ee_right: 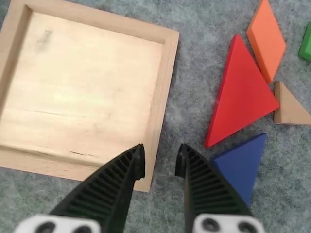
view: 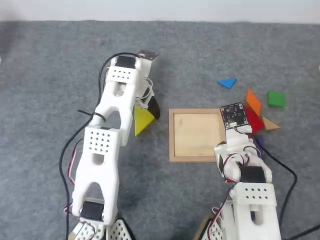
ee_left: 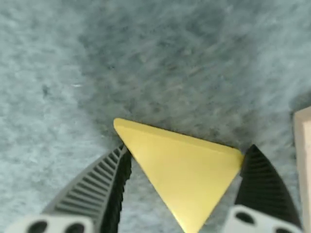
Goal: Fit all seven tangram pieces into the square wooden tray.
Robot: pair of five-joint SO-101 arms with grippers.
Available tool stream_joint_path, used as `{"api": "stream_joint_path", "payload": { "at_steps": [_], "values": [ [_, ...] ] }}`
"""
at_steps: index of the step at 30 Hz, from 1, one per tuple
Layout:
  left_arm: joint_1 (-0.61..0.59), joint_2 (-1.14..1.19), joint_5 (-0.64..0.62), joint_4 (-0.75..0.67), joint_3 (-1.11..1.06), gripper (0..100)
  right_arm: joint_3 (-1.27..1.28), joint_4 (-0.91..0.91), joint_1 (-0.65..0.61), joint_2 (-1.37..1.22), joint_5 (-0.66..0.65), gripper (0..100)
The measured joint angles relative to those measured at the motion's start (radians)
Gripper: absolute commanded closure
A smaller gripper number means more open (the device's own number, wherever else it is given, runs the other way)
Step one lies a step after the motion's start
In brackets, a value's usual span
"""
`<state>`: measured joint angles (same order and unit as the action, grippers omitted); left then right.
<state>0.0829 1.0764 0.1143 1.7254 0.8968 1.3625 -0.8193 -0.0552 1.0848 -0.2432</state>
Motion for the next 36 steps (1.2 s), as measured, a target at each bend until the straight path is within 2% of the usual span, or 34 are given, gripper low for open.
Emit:
{"api": "stream_joint_path", "payload": {
  "at_steps": [11, 36],
  "values": [
    [-0.017, 0.002, -0.137, -0.002, 0.002, 66, 0.000, 0.000, 0.000, 0.000, 0.000, 87.2],
    [-0.021, -0.012, -0.212, -0.003, -0.046, 66, 0.000, 0.000, 0.000, 0.000, 0.000, 87.2]
  ]
}}
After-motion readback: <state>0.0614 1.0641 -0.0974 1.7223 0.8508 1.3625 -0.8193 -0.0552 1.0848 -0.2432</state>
